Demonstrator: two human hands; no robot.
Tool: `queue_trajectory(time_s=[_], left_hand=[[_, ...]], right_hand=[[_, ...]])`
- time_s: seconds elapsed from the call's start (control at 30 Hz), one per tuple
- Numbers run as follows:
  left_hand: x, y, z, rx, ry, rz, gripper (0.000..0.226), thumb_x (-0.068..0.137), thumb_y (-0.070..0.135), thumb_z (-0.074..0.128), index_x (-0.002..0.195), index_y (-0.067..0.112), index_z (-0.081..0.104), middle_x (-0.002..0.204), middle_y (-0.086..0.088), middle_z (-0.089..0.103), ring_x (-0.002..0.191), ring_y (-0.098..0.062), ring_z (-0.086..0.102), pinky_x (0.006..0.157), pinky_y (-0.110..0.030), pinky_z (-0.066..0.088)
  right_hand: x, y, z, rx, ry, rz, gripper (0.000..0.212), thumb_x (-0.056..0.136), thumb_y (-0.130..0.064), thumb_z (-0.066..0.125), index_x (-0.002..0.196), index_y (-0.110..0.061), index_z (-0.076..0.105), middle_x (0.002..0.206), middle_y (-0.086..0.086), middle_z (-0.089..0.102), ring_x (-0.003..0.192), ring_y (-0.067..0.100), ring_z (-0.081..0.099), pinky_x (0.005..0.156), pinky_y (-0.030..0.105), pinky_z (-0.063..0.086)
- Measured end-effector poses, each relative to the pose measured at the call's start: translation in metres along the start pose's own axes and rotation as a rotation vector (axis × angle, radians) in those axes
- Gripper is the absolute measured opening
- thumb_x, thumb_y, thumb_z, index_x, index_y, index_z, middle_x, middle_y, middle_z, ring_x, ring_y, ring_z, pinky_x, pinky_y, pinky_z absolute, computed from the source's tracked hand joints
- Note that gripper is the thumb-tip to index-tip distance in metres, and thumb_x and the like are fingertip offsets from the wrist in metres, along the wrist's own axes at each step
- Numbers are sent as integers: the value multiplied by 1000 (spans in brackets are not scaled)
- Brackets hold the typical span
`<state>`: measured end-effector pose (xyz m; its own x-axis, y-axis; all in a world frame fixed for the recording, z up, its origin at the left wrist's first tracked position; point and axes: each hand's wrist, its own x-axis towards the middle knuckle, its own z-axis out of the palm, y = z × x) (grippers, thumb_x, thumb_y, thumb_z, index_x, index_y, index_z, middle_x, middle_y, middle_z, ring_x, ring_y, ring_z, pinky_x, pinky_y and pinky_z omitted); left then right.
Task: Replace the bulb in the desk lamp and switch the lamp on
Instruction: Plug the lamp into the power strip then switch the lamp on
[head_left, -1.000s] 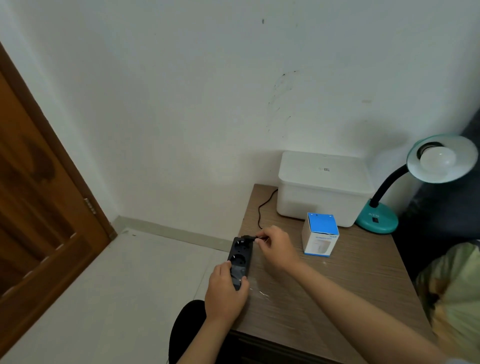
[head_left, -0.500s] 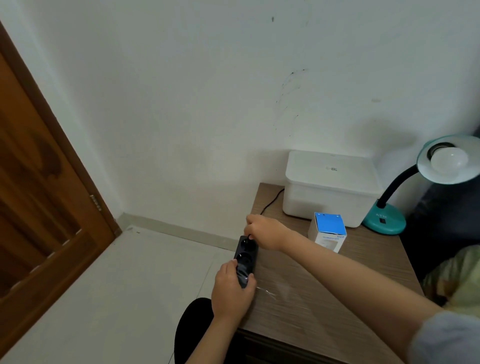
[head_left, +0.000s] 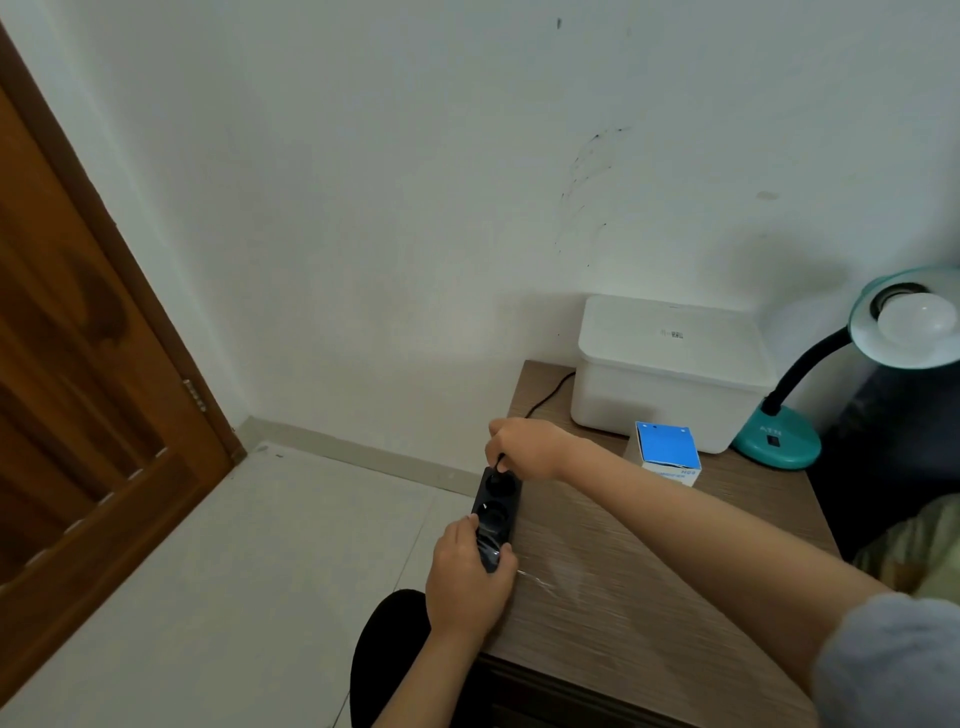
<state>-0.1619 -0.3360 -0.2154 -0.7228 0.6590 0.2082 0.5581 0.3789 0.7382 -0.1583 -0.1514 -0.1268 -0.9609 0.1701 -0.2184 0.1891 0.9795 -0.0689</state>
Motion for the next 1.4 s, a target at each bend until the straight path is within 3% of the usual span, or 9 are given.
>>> queue_trajectory(time_s=[0.27,0.4,0.5,0.67,0.8,0.93,1.13,1.3,1.4], left_hand=[[0,0,0,10,-3,-1,44,78,31,66,115,11,54,107,-2,60,98,-16,56,73,-21,44],[0,-2,1,15,-4,-4,46,78,31,66,117,10,53,108,-3,60,100,-18,56,76,-25,48],[0,-1,2,19,2,-1,45,78,30,66,116,10,54,108,-4,60,100,-19,57,76,-28,49],[0,-1,2,23,3,-4,45,78,31,65,116,11,54,108,-3,60,100,-18,56,75,-26,47],[0,-1,2,25,3,-7,46,78,32,65,117,11,53,109,-3,60,100,-18,56,75,-27,49],[0,0,2,21,11,1,45,77,30,66,116,10,54,108,-4,60,100,-19,56,74,-25,47],[0,0,2,21,15,-3,45,77,29,67,115,9,54,107,-4,61,99,-19,57,72,-25,45],[0,0,2,24,14,1,44,77,29,67,114,10,54,105,-4,60,97,-19,57,71,-23,43],[0,-1,2,23,10,2,44,76,30,67,114,10,54,104,-4,60,96,-19,57,70,-23,44]], right_hand=[[-2,-3,1,-34,28,-25,18,84,-2,55,98,-5,66,105,12,52,87,29,57,61,30,37],[-11,-3,16,126,244,32,17,84,-9,60,99,-6,68,117,13,45,88,29,57,68,35,49],[-16,-4,32,272,426,91,16,82,-9,64,96,-5,70,111,15,43,86,27,52,74,42,53],[-18,-11,52,532,579,196,10,79,-10,68,88,-5,70,97,8,38,87,23,49,75,35,54],[-20,-17,57,684,641,259,8,76,-9,72,83,-5,69,94,1,35,84,17,46,71,18,51],[-18,-24,57,857,703,360,28,71,-3,76,95,-11,64,100,2,38,77,13,54,69,9,49],[-14,-33,58,1147,765,597,59,62,-4,82,110,-14,49,109,-1,45,74,10,64,69,26,54],[-16,-34,67,1097,752,588,23,68,-12,80,74,-18,59,87,5,61,74,11,60,69,25,51],[-18,-35,72,1043,764,567,15,71,-18,78,78,-17,65,83,4,64,74,15,60,69,28,52]])
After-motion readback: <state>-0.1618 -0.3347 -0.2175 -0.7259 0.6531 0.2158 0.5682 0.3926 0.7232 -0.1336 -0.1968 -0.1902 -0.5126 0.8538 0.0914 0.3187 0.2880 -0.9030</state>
